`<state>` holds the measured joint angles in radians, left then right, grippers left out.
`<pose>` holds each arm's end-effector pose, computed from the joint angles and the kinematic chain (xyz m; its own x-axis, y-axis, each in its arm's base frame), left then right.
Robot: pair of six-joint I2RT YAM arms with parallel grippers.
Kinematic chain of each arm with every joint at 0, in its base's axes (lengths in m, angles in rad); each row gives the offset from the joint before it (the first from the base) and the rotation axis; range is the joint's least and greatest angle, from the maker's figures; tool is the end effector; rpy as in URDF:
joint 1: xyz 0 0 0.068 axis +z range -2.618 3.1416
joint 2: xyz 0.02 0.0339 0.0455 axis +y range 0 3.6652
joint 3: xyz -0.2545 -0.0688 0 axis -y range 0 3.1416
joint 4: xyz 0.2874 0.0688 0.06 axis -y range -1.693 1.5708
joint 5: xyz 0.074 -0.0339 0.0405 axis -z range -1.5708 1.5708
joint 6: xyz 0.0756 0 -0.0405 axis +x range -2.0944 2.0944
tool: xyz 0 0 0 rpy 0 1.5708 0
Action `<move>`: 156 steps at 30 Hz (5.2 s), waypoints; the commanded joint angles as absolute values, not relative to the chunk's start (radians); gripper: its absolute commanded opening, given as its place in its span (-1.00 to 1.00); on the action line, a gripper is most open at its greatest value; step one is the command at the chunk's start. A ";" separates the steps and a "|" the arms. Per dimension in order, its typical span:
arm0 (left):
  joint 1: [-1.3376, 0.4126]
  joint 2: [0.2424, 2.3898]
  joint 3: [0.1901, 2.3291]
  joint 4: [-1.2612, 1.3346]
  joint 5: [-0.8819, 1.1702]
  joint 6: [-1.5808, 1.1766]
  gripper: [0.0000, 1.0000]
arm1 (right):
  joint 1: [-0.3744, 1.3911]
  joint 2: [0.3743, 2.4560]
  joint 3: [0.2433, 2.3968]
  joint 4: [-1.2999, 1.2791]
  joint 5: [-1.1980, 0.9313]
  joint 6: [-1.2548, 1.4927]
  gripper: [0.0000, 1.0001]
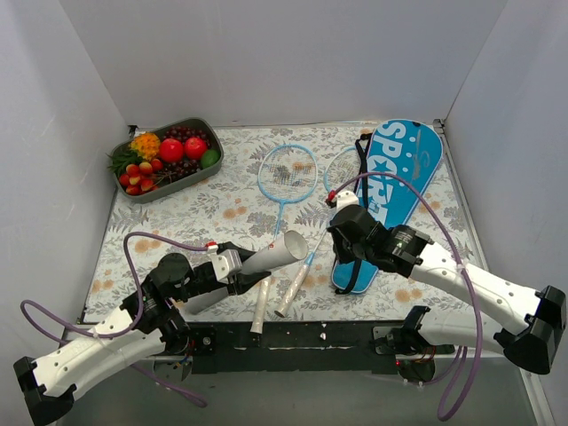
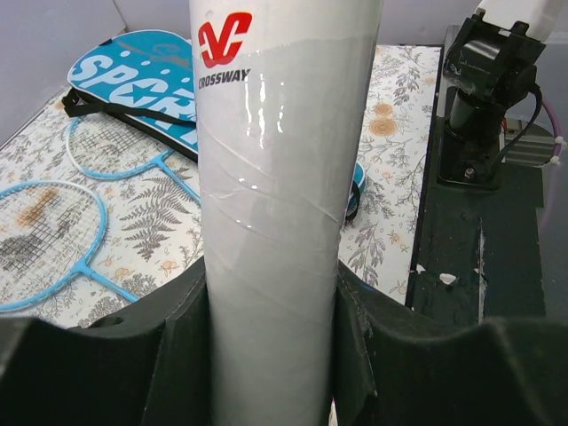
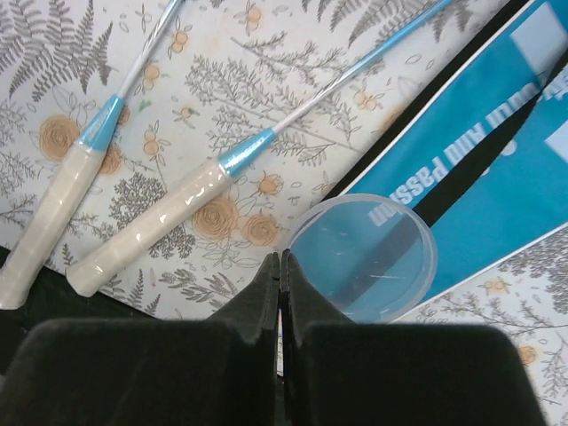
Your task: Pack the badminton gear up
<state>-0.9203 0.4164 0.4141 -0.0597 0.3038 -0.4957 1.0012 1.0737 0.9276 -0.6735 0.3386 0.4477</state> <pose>0.1156 -0.1893 0.2667 -0.4802 -0.1185 -0.8691 0.8091 0.3227 -0.4910 0.1780 0.2314 0.2485 -0.6462 -0.2520 -0.7203 -0.4352 0.8971 0.0766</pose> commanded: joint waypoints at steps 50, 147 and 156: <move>-0.925 0.446 0.417 -0.020 0.353 -0.499 -1.00 | 0.923 1.040 1.321 -0.603 -0.587 0.296 -0.97; -0.923 0.397 0.405 -0.006 0.371 -0.503 -1.00 | 0.816 0.957 1.161 -0.394 -0.592 0.416 -0.10; -0.925 0.393 0.403 -0.006 0.370 -0.503 -1.00 | 0.816 0.994 1.169 -0.371 -0.600 0.433 -0.63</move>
